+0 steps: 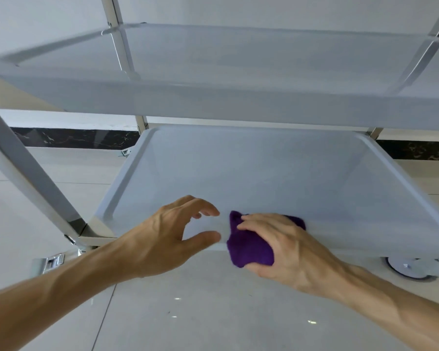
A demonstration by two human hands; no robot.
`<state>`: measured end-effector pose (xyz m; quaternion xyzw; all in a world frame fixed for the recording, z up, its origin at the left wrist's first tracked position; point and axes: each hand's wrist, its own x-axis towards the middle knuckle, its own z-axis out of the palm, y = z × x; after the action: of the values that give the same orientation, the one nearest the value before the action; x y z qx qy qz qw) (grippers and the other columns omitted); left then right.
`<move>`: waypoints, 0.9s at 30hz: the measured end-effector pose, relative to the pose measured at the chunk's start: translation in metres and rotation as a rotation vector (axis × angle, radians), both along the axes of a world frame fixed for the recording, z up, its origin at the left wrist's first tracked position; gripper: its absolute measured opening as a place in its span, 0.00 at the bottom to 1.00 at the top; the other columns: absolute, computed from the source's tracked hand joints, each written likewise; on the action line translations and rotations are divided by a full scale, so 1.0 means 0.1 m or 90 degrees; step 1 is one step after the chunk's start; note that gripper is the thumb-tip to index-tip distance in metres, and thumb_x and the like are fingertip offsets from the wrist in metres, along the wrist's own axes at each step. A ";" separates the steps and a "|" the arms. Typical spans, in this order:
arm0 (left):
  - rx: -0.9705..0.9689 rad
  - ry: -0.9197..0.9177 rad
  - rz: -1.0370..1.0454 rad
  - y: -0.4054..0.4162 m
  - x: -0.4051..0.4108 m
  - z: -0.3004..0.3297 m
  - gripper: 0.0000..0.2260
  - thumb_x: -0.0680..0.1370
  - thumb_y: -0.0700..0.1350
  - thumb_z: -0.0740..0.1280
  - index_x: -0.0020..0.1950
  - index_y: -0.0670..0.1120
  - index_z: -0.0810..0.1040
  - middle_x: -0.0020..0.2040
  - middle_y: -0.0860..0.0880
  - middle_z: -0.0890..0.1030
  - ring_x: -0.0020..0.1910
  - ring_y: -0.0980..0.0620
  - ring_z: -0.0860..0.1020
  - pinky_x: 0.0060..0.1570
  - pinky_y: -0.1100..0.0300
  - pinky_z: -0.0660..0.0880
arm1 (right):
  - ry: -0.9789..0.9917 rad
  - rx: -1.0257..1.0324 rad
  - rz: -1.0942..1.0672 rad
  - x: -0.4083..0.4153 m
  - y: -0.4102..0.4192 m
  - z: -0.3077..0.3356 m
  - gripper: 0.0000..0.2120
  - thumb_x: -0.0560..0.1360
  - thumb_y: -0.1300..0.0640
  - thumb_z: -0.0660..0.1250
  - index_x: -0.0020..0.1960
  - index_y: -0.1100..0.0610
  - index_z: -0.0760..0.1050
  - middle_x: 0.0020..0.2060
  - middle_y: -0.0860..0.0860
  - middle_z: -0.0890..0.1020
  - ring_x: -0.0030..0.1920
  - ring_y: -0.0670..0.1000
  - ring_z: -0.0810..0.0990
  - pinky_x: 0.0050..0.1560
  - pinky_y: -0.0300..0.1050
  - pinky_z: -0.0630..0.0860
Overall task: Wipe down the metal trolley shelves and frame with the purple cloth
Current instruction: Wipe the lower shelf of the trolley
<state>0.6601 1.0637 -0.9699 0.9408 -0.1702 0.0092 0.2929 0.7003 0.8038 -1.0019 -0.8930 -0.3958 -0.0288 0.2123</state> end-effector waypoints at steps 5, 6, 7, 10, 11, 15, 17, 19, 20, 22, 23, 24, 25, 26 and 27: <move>0.034 0.016 0.002 0.02 -0.09 -0.04 0.24 0.74 0.75 0.52 0.65 0.66 0.65 0.62 0.69 0.71 0.62 0.70 0.69 0.55 0.77 0.66 | 0.026 0.038 0.028 -0.03 0.20 0.01 0.29 0.70 0.49 0.72 0.69 0.48 0.70 0.63 0.43 0.77 0.61 0.43 0.74 0.64 0.36 0.68; 0.046 0.014 0.013 0.04 -0.07 -0.04 0.24 0.75 0.73 0.51 0.66 0.65 0.65 0.63 0.68 0.70 0.62 0.69 0.69 0.54 0.77 0.65 | 0.020 0.017 0.024 0.01 0.17 0.02 0.28 0.70 0.47 0.70 0.69 0.46 0.70 0.63 0.42 0.76 0.62 0.44 0.74 0.65 0.38 0.68; 0.058 0.010 0.027 0.05 -0.04 -0.04 0.24 0.75 0.70 0.52 0.67 0.63 0.67 0.63 0.66 0.70 0.61 0.67 0.70 0.55 0.74 0.66 | 0.018 -0.008 0.016 0.07 0.13 0.02 0.27 0.71 0.44 0.69 0.69 0.45 0.70 0.64 0.42 0.75 0.63 0.45 0.73 0.66 0.41 0.68; 0.097 -0.003 0.067 0.08 0.17 -0.02 0.20 0.79 0.61 0.59 0.68 0.57 0.70 0.66 0.59 0.71 0.52 0.62 0.73 0.53 0.65 0.67 | 0.041 -0.022 -0.028 0.29 -0.04 0.04 0.29 0.69 0.35 0.69 0.65 0.48 0.75 0.63 0.45 0.77 0.63 0.48 0.74 0.66 0.47 0.70; 0.118 -0.004 0.072 0.08 0.25 -0.01 0.19 0.79 0.59 0.60 0.69 0.56 0.70 0.67 0.57 0.70 0.51 0.61 0.72 0.53 0.63 0.66 | 0.044 -0.001 -0.052 0.39 -0.11 0.05 0.29 0.68 0.36 0.71 0.64 0.50 0.76 0.62 0.47 0.79 0.63 0.50 0.76 0.66 0.49 0.71; 0.214 -0.009 0.071 0.03 0.53 -0.02 0.21 0.80 0.59 0.61 0.72 0.55 0.68 0.72 0.54 0.68 0.66 0.51 0.70 0.64 0.57 0.66 | 0.054 -0.008 -0.253 0.89 -0.40 0.09 0.27 0.69 0.42 0.75 0.64 0.54 0.77 0.61 0.54 0.79 0.62 0.58 0.76 0.65 0.52 0.71; 0.230 0.002 0.062 0.00 0.60 -0.05 0.22 0.80 0.59 0.60 0.72 0.55 0.67 0.72 0.55 0.68 0.67 0.50 0.70 0.65 0.56 0.66 | 0.080 -0.045 -0.378 1.16 -0.44 0.12 0.28 0.70 0.38 0.71 0.63 0.53 0.75 0.60 0.56 0.79 0.61 0.61 0.75 0.63 0.55 0.72; 0.256 0.017 0.040 -0.03 0.62 -0.09 0.22 0.80 0.60 0.60 0.72 0.56 0.67 0.72 0.56 0.68 0.67 0.51 0.70 0.65 0.56 0.66 | 0.090 -0.092 -0.449 1.36 -0.32 0.13 0.28 0.72 0.35 0.68 0.62 0.54 0.74 0.58 0.57 0.79 0.59 0.63 0.75 0.60 0.57 0.73; 0.268 0.023 0.030 -0.04 0.62 -0.12 0.22 0.80 0.60 0.60 0.72 0.56 0.66 0.72 0.56 0.68 0.68 0.51 0.69 0.66 0.56 0.65 | 0.085 -0.105 -0.456 1.41 -0.21 0.12 0.28 0.72 0.35 0.66 0.61 0.56 0.73 0.58 0.58 0.79 0.59 0.63 0.75 0.60 0.56 0.73; 0.273 0.019 0.023 -0.04 0.60 -0.17 0.22 0.79 0.61 0.60 0.72 0.56 0.66 0.72 0.57 0.68 0.69 0.52 0.67 0.67 0.57 0.64 | 0.059 -0.095 -0.417 1.41 0.05 0.10 0.26 0.74 0.38 0.65 0.60 0.58 0.73 0.57 0.58 0.79 0.59 0.63 0.76 0.60 0.55 0.73; 0.267 0.013 0.026 -0.04 0.59 -0.18 0.22 0.79 0.61 0.61 0.72 0.56 0.66 0.72 0.57 0.68 0.69 0.52 0.67 0.67 0.57 0.64 | 0.038 -0.082 -0.368 1.36 0.19 0.08 0.25 0.74 0.40 0.66 0.62 0.58 0.72 0.58 0.58 0.79 0.59 0.62 0.76 0.61 0.54 0.72; 0.260 0.008 0.031 -0.03 0.59 -0.18 0.22 0.79 0.61 0.61 0.72 0.56 0.66 0.72 0.57 0.68 0.69 0.52 0.67 0.67 0.57 0.65 | 0.024 -0.069 -0.306 1.27 0.30 0.07 0.25 0.75 0.43 0.67 0.64 0.58 0.71 0.60 0.58 0.79 0.61 0.61 0.76 0.63 0.51 0.71; 0.258 0.006 0.035 -0.02 0.59 -0.18 0.22 0.79 0.61 0.61 0.71 0.56 0.66 0.71 0.57 0.69 0.69 0.52 0.67 0.67 0.57 0.65 | 0.026 -0.057 -0.239 1.16 0.38 0.06 0.26 0.74 0.45 0.68 0.67 0.58 0.70 0.62 0.57 0.78 0.62 0.60 0.75 0.65 0.48 0.69; 0.261 0.006 0.038 -0.02 0.60 -0.18 0.23 0.79 0.62 0.62 0.71 0.56 0.66 0.71 0.57 0.69 0.69 0.52 0.67 0.66 0.57 0.65 | 0.044 -0.047 -0.177 1.04 0.43 0.05 0.28 0.74 0.47 0.69 0.69 0.56 0.68 0.64 0.56 0.77 0.64 0.57 0.74 0.65 0.44 0.67; 0.264 0.009 0.043 -0.02 0.61 -0.17 0.25 0.78 0.63 0.62 0.72 0.56 0.66 0.72 0.56 0.69 0.69 0.52 0.67 0.65 0.57 0.66 | 0.073 -0.038 -0.129 0.92 0.44 0.05 0.29 0.73 0.47 0.69 0.71 0.53 0.66 0.65 0.54 0.76 0.64 0.54 0.74 0.64 0.40 0.66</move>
<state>0.7206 1.0615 -0.9873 0.9862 -0.1348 -0.0232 0.0935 0.7922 0.8476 -0.9967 -0.9347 -0.2912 0.0125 0.2036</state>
